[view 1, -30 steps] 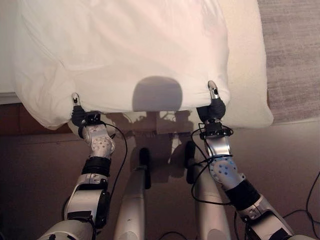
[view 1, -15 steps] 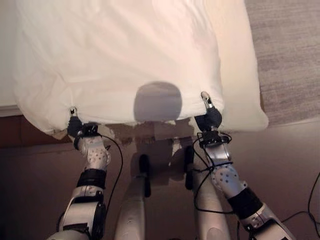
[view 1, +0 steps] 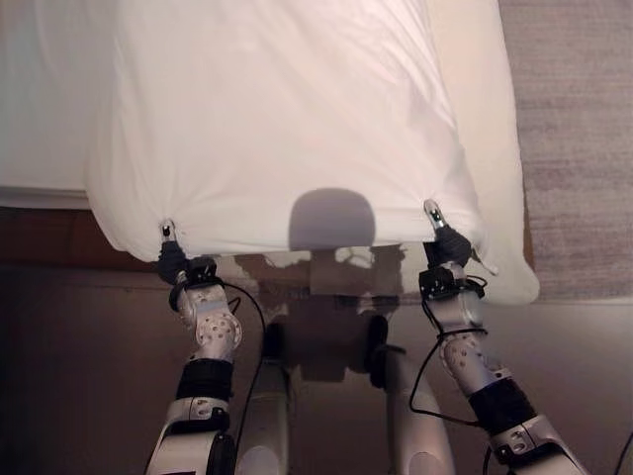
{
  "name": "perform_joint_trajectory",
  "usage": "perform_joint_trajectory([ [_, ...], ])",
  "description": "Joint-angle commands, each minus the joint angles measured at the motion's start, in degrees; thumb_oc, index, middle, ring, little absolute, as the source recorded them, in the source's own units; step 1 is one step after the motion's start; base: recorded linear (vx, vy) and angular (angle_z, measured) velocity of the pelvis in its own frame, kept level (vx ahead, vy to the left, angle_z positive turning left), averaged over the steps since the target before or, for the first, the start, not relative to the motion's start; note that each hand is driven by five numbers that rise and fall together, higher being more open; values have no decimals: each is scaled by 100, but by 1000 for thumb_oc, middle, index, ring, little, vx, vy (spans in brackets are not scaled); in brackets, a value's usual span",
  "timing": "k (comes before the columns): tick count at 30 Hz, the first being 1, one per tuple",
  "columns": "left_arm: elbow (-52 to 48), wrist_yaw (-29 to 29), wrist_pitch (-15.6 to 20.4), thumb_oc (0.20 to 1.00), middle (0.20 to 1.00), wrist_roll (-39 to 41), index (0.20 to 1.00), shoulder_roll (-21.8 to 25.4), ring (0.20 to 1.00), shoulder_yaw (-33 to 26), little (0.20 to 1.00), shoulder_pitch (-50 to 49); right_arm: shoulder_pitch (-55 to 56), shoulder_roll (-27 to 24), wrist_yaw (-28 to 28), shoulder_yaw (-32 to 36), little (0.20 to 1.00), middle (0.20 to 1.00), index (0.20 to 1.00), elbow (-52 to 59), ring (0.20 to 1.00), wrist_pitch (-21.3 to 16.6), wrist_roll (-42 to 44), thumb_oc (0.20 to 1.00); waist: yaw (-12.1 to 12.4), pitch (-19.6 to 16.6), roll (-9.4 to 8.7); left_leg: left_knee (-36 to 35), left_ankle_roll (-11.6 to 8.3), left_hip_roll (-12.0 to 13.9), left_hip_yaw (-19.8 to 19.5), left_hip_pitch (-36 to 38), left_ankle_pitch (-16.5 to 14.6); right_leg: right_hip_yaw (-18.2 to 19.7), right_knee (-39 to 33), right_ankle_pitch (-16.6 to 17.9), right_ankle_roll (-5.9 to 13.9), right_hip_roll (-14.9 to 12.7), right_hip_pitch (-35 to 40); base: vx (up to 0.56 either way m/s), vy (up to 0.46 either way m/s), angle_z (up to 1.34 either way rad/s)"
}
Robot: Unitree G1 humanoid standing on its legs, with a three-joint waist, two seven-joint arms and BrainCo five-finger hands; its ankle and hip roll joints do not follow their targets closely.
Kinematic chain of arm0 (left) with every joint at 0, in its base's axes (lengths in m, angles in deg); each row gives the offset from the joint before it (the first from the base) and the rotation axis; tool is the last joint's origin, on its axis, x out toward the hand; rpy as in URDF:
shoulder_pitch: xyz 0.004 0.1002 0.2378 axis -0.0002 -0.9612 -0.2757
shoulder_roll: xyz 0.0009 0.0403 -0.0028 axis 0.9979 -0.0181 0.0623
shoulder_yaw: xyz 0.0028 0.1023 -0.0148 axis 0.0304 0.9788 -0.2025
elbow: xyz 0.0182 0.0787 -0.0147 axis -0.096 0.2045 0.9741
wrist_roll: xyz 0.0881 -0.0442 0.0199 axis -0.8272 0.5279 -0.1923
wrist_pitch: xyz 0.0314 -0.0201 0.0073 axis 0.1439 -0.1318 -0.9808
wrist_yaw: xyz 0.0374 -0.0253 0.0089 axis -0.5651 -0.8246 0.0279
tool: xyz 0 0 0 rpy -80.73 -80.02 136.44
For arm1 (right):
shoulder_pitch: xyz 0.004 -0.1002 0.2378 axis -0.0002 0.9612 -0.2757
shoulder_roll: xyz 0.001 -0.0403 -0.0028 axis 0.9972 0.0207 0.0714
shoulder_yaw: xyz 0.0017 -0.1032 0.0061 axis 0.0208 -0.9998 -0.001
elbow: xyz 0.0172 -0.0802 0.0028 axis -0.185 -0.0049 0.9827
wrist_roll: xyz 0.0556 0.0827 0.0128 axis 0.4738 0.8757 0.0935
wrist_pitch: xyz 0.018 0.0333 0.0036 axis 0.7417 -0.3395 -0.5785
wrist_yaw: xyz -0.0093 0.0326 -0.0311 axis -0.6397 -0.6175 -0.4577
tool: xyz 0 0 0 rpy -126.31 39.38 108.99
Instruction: Make the bed
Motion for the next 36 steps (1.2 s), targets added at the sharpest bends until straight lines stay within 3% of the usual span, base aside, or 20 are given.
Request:
perform_joint_trajectory([
  [1, -656, -259, 640, 200, 200, -176, 200, 830, 200, -555, 200, -745, 666, -273, -195, 1116, 200, 200, 200, 426, 200, -562, -90, 200, -24, -535, -96, 58, -117, -504, -98, -361, 733, 36, -1582, 1193, 682, -489, 624, 8, 779, 30],
  [2, -749, -416, 529, 200, 200, -128, 200, 791, 200, -327, 200, -916, 844, -214, -195, 1152, 200, 200, 200, 399, 200, -500, -79, 200, -104, -564, -56, 907, 69, -1087, 114, -628, 178, 53, -2133, 2164, 815, -1044, 1018, 10, 782, 38],
  [3, -748, -419, 529, 200, 200, -126, 200, 793, 200, -327, 200, -916, 846, -211, -198, 1152, 200, 200, 200, 403, 200, -498, -81, 200, -114, -581, -67, 917, 83, -1111, 115, -660, 191, 52, -2164, 2196, 826, -1066, 1008, 45, 819, 55],
  [4, -883, -476, 527, 200, 200, -135, 200, 811, 200, -321, 200, -981, 909, -181, -164, 1191, 200, 200, 200, 407, 200, -493, -42, 200, -128, -591, 4, 992, 166, -1257, 218, -665, 20, -30, -2471, 2645, 863, -1272, 1098, 48, 548, 47],
  [5, -1019, -529, 520, 200, 200, -162, 200, 774, 200, -283, 200, -1092, 914, -105, -158, 1145, 200, 200, 200, 318, 200, -425, -78, 200, -86, -654, 66, 1057, 243, -1371, 383, -675, -101, -349, -2799, 2869, 883, -1439, 1150, 78, 797, 38],
  [7, -1035, -548, 479, 200, 200, -262, 200, 837, 200, -338, 200, -1194, 933, -22, -107, 1126, 200, 200, 200, 262, 200, -415, -45, 200, -108, -733, 103, 1037, 336, -1488, 444, -695, -80, -406, -2780, 2549, 730, -1319, 1207, 36, 640, -13],
  [8, -1193, -643, 398, 200, 200, -299, 200, 864, 200, -390, 200, -1251, 999, 15, 80, 1023, 200, 200, 200, 144, 200, -381, 163, 200, -142, -723, 138, 723, 445, -1620, 570, -502, 14, -251, -2125, 1370, 408, -435, 937, -14, 488, -29],
  [9, -1197, -640, 397, 200, 200, -302, 200, 863, 200, -393, 200, -1251, 995, 14, 84, 1022, 200, 200, 200, 141, 200, -382, 166, 200, -142, -734, 128, 709, 446, -1629, 576, -514, 33, -239, -2102, 1364, 405, -445, 904, -48, 700, -39],
  [10, -1297, -620, 341, 200, 200, -360, 200, 857, 200, -487, 200, -1334, 1035, 25, 190, 938, 200, 200, 200, 177, 200, -362, 223, 200, -134, -658, 44, 402, 474, -1752, 669, -327, 117, -457, -1527, 895, 232, 146, 757, -43, 211, -27],
  [11, -1301, -617, 339, 200, 200, -363, 200, 857, 200, -489, 200, -1335, 1033, 26, 192, 937, 200, 200, 200, 175, 200, -363, 224, 200, -137, -666, 34, 381, 476, -1762, 672, -333, 140, -452, -1519, 898, 229, 137, 737, -45, 283, -39],
  [15, -1333, -581, 197, 200, 200, -543, 200, 807, 200, -354, 200, -1415, 1191, -40, 415, 780, 200, 200, 200, 221, 200, -307, 214, 200, -229, -636, -170, -256, 462, -1974, 738, 2, 342, -183, -1366, 583, 87, 1221, 713, -4, 90, -15],
  [18, -1349, -629, 148, 200, 200, -626, 200, 694, 200, -299, 200, -1520, 1264, -274, 479, 671, 200, 200, 200, 338, 200, -242, 1, 200, -237, -702, -124, -287, 549, -2046, 854, -50, 362, 16, -1723, 636, 14, 1283, 814, -18, -2, -7],
  [22, -1388, -682, 143, 200, 200, -529, 200, 552, 200, -273, 200, -1644, 1306, -343, 496, 691, 200, 200, 200, 309, 200, -240, 29, 200, -199, -731, -31, -160, 545, -2001, 962, -56, 303, 116, -1773, 679, 21, 1301, 845, 7, -40, -18],
  [25, -1281, -872, 136, 200, 200, -204, 200, 310, 200, -129, 200, -1625, 1319, -532, 415, 894, 200, 200, 200, 334, 200, -284, -20, 200, -186, -596, 128, 1069, 24, -1964, 948, -413, 430, 45, -1729, 513, -112, 1133, 1098, 20, -113, 4],
  [29, -1350, -783, 100, 200, 200, -207, 200, 207, 200, -187, 200, -1698, 1250, -523, 363, 919, 200, 200, 200, 281, 200, -317, 24, 200, -191, -679, 54, 1132, 213, -1625, 805, -414, 187, 118, -1554, 489, -88, 1037, 958, 17, -1, 6],
  [30, -1493, -767, 120, 200, 200, -299, 200, 270, 200, -214, 200, -1758, 1216, -516, 353, 934, 200, 200, 200, 243, 200, -329, 71, 200, -128, -720, -35, 844, 303, -1185, 300, -408, 240, 283, -1387, 373, -89, 953, 841, 31, 46, 5],
  [31, -1499, -761, 118, 200, 200, -304, 200, 270, 200, -214, 200, -1761, 1216, -514, 355, 933, 200, 200, 200, 241, 200, -330, 72, 200, -133, -737, -42, 827, 303, -1192, 299, -422, 259, 282, -1383, 377, -90, 947, 819, 49, 146, 1],
  [32, -1560, -677, 230, 200, 200, -337, 200, 338, 200, -277, 200, -1722, 1151, -478, 308, 908, 200, 200, 200, 198, 200, -401, 123, 200, -13, -692, -97, 382, 238, -994, -506, -375, 559, 422, -1165, 279, -86, 966, 675, 8, 98, -1],
  [35, -1573, -626, 291, 200, 200, -340, 200, 377, 200, -275, 200, -1690, 1075, -459, 285, 890, 200, 200, 200, 139, 200, -448, 177, 200, 15, -687, -107, 80, 183, -822, -922, -390, 829, 491, -1033, 246, -81, 956, 567, 3, 209, -9],
  [36, -1569, -588, 346, 200, 200, -340, 200, 423, 200, -295, 200, -1711, 983, -370, 185, 882, 200, 200, 200, 37, 200, -526, 261, 200, 90, -710, -96, -554, 11, -419, -1173, -310, 1248, 542, -858, 145, -4, 885, 508, 24, 630, -16],
])
